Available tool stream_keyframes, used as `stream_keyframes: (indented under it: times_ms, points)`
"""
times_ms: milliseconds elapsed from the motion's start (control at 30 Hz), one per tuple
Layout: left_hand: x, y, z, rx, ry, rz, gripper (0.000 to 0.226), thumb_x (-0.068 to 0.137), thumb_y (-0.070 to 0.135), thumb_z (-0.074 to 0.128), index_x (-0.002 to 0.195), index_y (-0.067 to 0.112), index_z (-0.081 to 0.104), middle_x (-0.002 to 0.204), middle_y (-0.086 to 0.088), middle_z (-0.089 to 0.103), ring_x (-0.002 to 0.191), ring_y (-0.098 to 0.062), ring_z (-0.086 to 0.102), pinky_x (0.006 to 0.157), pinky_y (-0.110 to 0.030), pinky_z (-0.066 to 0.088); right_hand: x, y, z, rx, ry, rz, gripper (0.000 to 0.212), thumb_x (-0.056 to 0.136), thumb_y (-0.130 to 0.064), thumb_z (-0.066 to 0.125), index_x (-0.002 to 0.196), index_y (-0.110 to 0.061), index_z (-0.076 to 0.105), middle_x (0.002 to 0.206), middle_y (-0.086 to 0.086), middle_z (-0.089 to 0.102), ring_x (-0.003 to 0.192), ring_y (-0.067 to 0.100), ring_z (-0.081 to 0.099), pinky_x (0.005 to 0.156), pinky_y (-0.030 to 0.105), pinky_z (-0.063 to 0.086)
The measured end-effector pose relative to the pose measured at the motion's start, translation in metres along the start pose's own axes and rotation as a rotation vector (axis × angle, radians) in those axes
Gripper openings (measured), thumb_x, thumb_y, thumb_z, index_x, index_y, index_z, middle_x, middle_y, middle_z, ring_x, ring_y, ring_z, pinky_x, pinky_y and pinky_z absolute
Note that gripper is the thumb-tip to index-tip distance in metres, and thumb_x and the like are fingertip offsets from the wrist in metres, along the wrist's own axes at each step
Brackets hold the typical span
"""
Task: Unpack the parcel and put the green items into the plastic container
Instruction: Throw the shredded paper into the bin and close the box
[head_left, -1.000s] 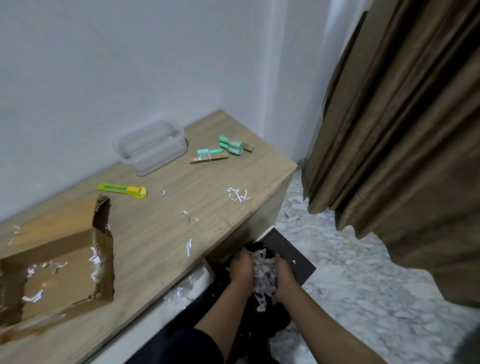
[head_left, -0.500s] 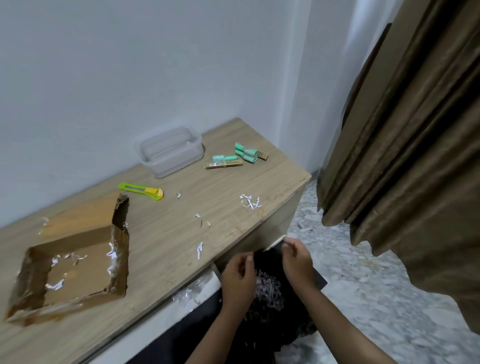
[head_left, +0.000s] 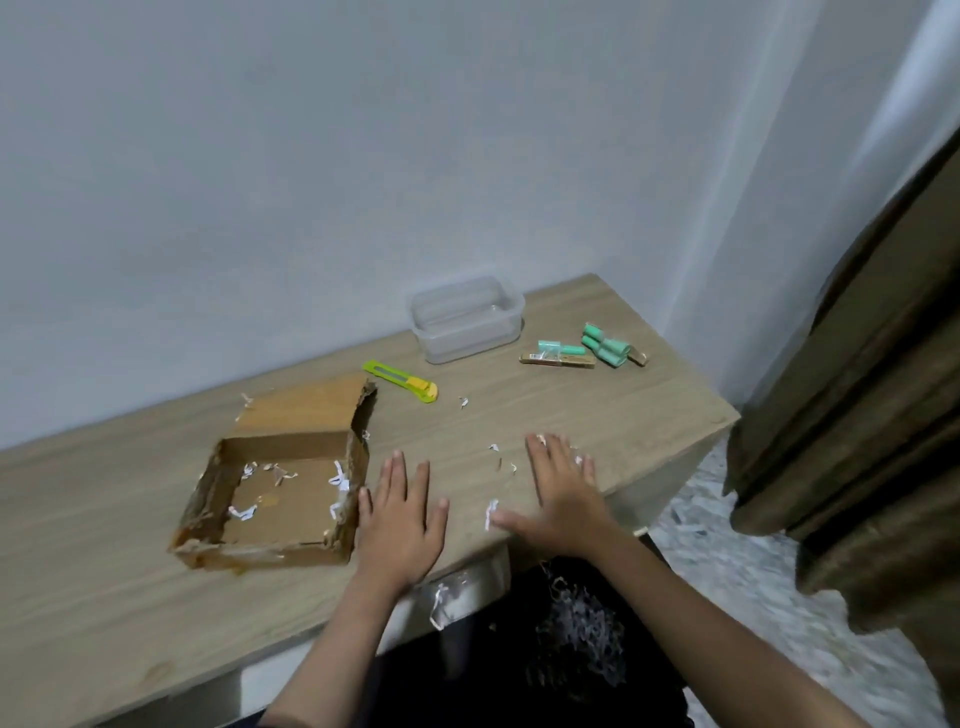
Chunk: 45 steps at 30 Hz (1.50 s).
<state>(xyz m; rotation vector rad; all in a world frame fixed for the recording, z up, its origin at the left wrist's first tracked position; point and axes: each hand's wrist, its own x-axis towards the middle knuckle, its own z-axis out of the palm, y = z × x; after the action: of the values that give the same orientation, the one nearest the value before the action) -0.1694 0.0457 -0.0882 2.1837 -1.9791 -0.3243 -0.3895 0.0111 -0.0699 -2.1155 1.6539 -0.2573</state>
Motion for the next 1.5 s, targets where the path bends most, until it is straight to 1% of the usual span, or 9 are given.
stream_keyframes:
  times_ms: [67,167,267,433,833,1033,1267,1400,1500]
  points:
    - [0.000,0.000,0.001,-0.029,0.035,-0.004,0.075,0.081,0.057,0.006,0.148,0.026,0.024,0.159,-0.006,0.010,0.147,-0.020,0.006,0.115,-0.051,0.008,0.004,-0.020,0.022,-0.107,0.004,-0.077,0.121,0.056,-0.089,0.037,0.149,-0.017,0.006,0.158,0.015,0.008,0.146,0.032,0.000,0.113,0.057,0.004]
    - [0.000,0.000,0.002,-0.091,0.066,-0.019,0.072,0.083,0.053,0.009,0.146,0.025,0.030,0.159,-0.004,0.015,0.147,-0.018,0.010,0.116,-0.048,0.008,0.028,-0.035,0.038,-0.117,0.120,-0.074,0.105,0.067,-0.079,0.032,0.147,-0.012,0.018,0.155,0.020,0.018,0.144,0.035,0.012,0.111,0.059,0.010]
    - [0.001,0.000,0.001,-0.136,0.082,-0.037,0.070,0.081,0.051,0.013,0.143,0.026,0.035,0.158,-0.002,0.019,0.146,-0.017,0.013,0.117,-0.045,0.009,0.060,-0.043,0.038,-0.107,0.084,-0.091,0.091,0.077,-0.068,0.026,0.148,-0.014,0.009,0.158,0.015,0.007,0.146,0.028,0.002,0.113,0.055,0.003]
    - [0.004,0.000,0.001,-0.114,0.088,-0.050,0.064,0.082,0.047,0.018,0.139,0.026,0.039,0.157,-0.004,0.024,0.145,-0.019,0.018,0.116,-0.043,0.012,0.109,-0.057,0.033,-0.133,0.018,-0.227,0.071,0.091,-0.053,0.034,0.149,-0.019,0.009,0.160,0.006,0.003,0.147,0.020,-0.001,0.114,0.053,0.000]
    - [0.004,0.000,-0.001,-0.140,0.106,-0.039,0.058,0.084,0.039,0.030,0.138,0.023,0.041,0.155,-0.007,0.027,0.144,-0.023,0.021,0.115,-0.045,0.013,0.146,-0.089,0.039,-0.164,0.006,-0.189,0.069,0.091,-0.055,0.030,0.149,-0.026,0.005,0.159,0.006,0.004,0.146,0.021,-0.002,0.112,0.059,0.000]
    - [0.004,0.001,-0.002,-0.143,0.121,-0.033,0.055,0.084,0.037,0.034,0.135,0.021,0.045,0.153,-0.009,0.031,0.142,-0.025,0.026,0.114,-0.047,0.019,0.146,-0.093,0.043,-0.137,0.112,-0.135,0.077,0.087,-0.058,0.034,0.148,-0.020,0.008,0.151,0.009,0.022,0.144,0.026,0.011,0.111,0.058,0.010]
    - [0.002,0.000,-0.002,-0.157,0.133,-0.018,0.059,0.084,0.041,0.027,0.137,0.021,0.042,0.154,-0.007,0.029,0.143,-0.023,0.022,0.115,-0.044,0.015,0.123,-0.078,0.047,-0.067,0.154,-0.156,0.062,0.091,-0.042,0.036,0.141,-0.006,0.029,0.151,0.014,0.028,0.143,0.029,0.017,0.116,0.046,0.008]
    - [0.003,-0.001,-0.003,-0.164,0.111,-0.024,0.067,0.081,0.047,0.018,0.140,0.023,0.038,0.156,-0.005,0.023,0.145,-0.020,0.017,0.117,-0.041,0.009,0.097,-0.062,0.050,0.047,0.170,-0.254,0.043,0.088,-0.023,0.041,0.125,-0.006,0.054,0.137,0.017,0.047,0.130,0.035,0.040,0.113,0.044,0.024]
    - [0.004,-0.001,-0.003,-0.166,0.089,-0.037,0.068,0.080,0.049,0.015,0.141,0.024,0.036,0.157,-0.003,0.019,0.145,-0.019,0.013,0.117,-0.039,0.006,0.073,-0.048,0.048,0.116,0.232,-0.315,0.029,0.084,-0.007,0.051,0.108,-0.008,0.067,0.116,0.012,0.063,0.108,0.034,0.056,0.089,0.040,0.050]
